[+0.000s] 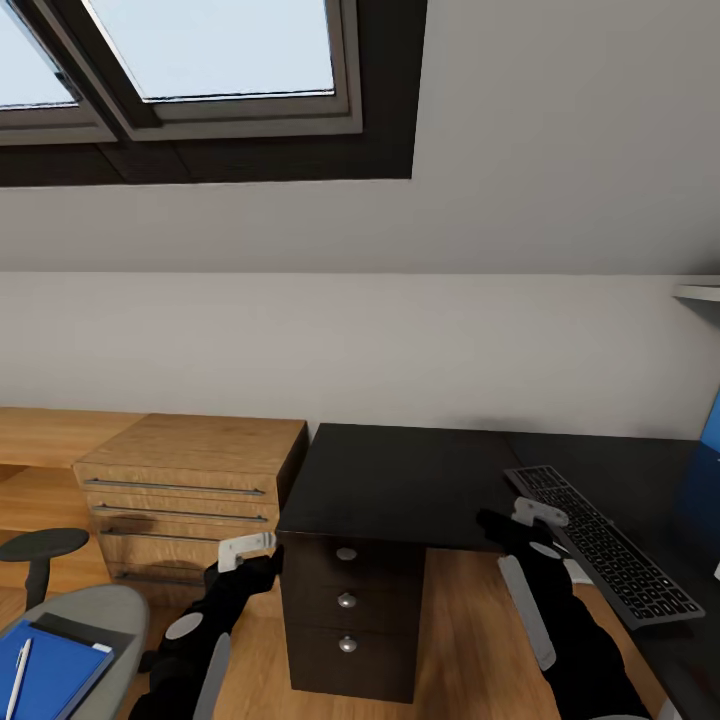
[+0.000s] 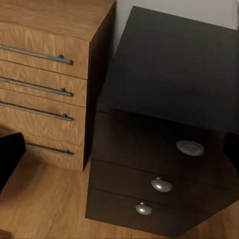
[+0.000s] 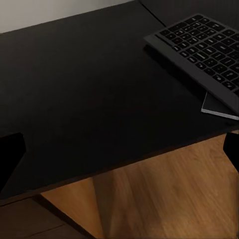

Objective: In the bedroom, organize the workspace by keeping the computer under the desk, ensuring the monitor is on the desk, placing the keyboard on the desk next to the monitor, placing the mouse on the desk next to the keyboard, moving the folder from the swivel chair onto the desk next to the mouse, stacking the notebook on top of the folder with the pen on top of the notebook, and positioning the swivel chair next to the desk.

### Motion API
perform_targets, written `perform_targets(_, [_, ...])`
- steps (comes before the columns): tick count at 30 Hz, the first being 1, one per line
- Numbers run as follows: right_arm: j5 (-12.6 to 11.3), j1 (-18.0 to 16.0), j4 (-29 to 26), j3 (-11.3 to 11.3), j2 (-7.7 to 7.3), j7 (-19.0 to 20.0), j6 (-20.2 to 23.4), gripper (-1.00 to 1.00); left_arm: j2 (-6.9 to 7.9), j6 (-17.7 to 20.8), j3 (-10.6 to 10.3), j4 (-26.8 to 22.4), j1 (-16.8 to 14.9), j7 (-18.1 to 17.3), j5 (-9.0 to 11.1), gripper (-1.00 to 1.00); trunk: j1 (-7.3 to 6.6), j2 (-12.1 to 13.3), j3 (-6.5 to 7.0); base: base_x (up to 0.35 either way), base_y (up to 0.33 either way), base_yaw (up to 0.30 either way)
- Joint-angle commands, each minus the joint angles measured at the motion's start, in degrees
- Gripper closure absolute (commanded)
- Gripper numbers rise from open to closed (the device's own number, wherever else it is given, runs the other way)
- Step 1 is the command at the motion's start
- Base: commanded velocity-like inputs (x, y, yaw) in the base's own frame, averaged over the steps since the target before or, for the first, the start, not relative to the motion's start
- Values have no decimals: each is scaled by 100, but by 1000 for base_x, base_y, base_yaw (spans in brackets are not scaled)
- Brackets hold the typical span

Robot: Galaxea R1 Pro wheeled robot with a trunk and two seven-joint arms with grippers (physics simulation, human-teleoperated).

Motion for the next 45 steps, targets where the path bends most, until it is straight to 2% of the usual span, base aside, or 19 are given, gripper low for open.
perform_targets(1, [-61, -3, -11, -3, -1, -33, 13, -100, -3, 31, 3, -41, -4, 18, 10, -100, 0, -4, -4, 0, 0, -115])
perform_targets(9, [-61, -2, -12, -4, -10, -25, 13, -100, -3, 31, 3, -293, -4, 17, 10, -100, 0, -4, 29, 0, 0, -205])
perform_targets(33, [-70, -2, 79, -1, -8, 12, -21, -100, -3, 29, 3, -296, -4, 17, 10, -100, 0, -4, 79, 0, 0, -253])
perform_targets(45, [-70, -2, 93, 25, -2, 19, -22, -100, -3, 31, 3, -298, -4, 14, 10, -100, 0, -4, 79, 169, 33, -43])
